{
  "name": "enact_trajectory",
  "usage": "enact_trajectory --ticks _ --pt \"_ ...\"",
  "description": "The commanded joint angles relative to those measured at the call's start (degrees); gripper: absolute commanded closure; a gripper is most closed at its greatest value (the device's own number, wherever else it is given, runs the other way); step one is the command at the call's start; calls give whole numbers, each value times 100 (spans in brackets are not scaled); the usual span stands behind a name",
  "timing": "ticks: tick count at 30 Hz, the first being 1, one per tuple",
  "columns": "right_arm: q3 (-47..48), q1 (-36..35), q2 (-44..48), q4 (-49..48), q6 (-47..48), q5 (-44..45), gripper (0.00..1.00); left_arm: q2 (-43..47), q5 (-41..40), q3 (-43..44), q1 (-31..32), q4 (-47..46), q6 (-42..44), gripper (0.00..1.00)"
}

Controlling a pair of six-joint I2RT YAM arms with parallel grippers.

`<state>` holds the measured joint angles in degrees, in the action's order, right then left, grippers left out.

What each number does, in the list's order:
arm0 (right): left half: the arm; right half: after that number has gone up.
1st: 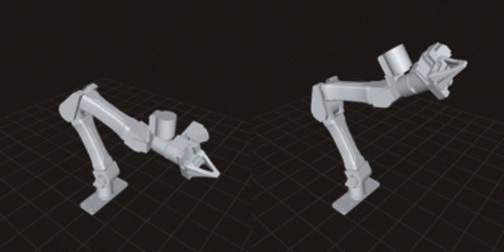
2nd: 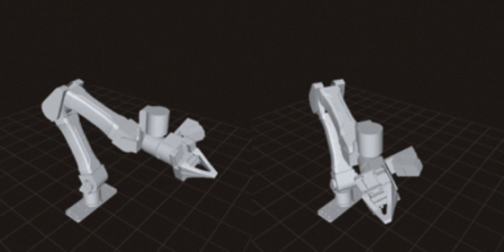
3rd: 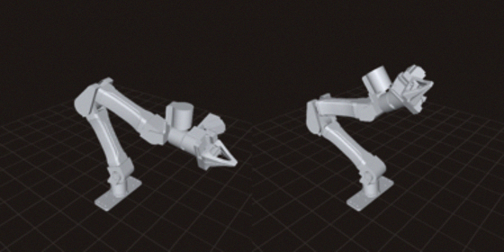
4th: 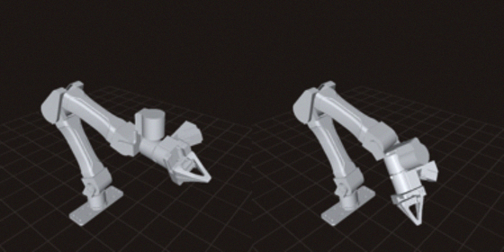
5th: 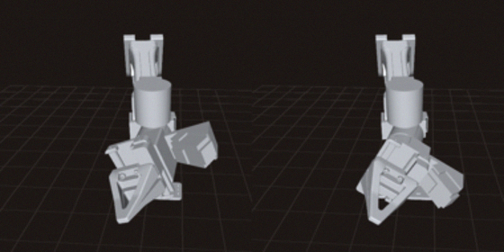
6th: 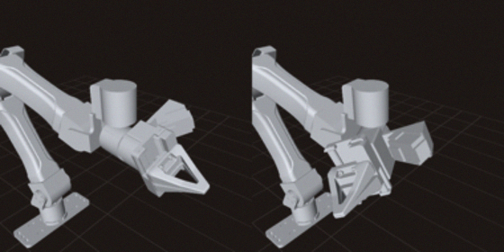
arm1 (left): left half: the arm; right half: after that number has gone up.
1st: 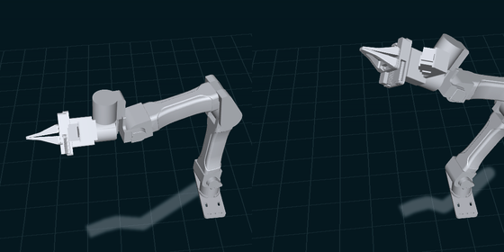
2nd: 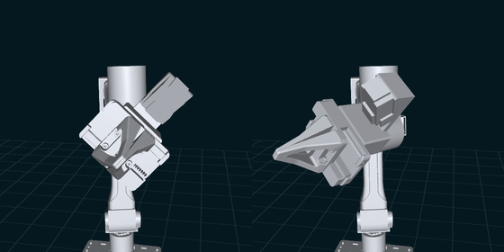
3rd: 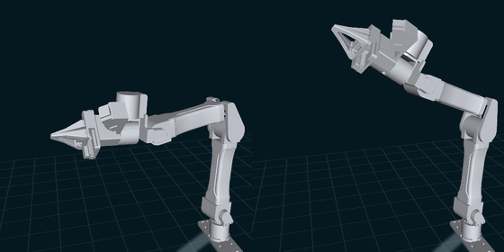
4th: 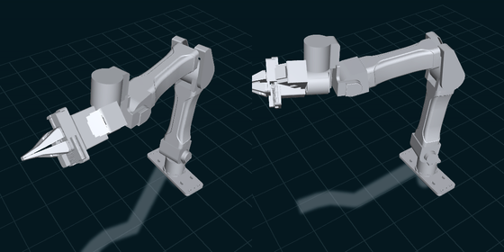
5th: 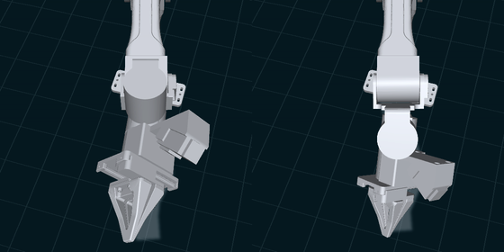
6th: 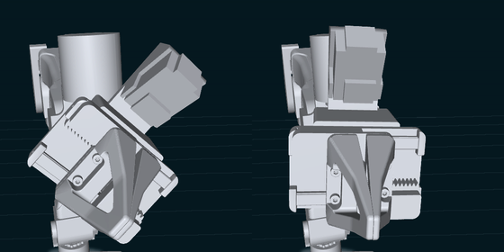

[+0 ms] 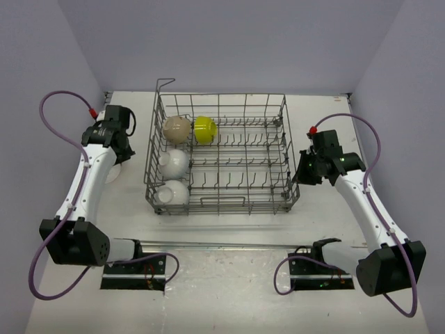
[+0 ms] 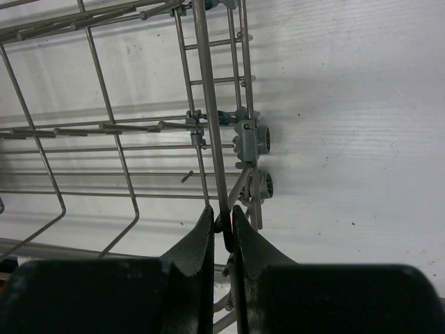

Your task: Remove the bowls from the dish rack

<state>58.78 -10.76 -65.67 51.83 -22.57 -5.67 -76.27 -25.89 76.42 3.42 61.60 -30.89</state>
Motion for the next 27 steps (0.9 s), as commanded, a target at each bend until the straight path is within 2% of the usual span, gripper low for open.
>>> enact_trajectory --ticks 1,6,8,15,27 --pt "168 4 -78 -244 -231 -154 100 -19 -233 -223 -341 -482 -13 100" --pt "274 4 -112 -209 -222 -171 100 -309 505 -1004 -1228 -1105 74 100" --pt "300 4 -130 -209 -222 -197 100 -440 689 -1163 -1378 -1317 84 100" --pt "291 4 -130 -218 -248 -259 100 -994 787 -1428 -1748 -1818 268 100" --pt "239 -5 89 -156 -248 -215 100 -1812 928 -1068 -1933 -1977 286 100"
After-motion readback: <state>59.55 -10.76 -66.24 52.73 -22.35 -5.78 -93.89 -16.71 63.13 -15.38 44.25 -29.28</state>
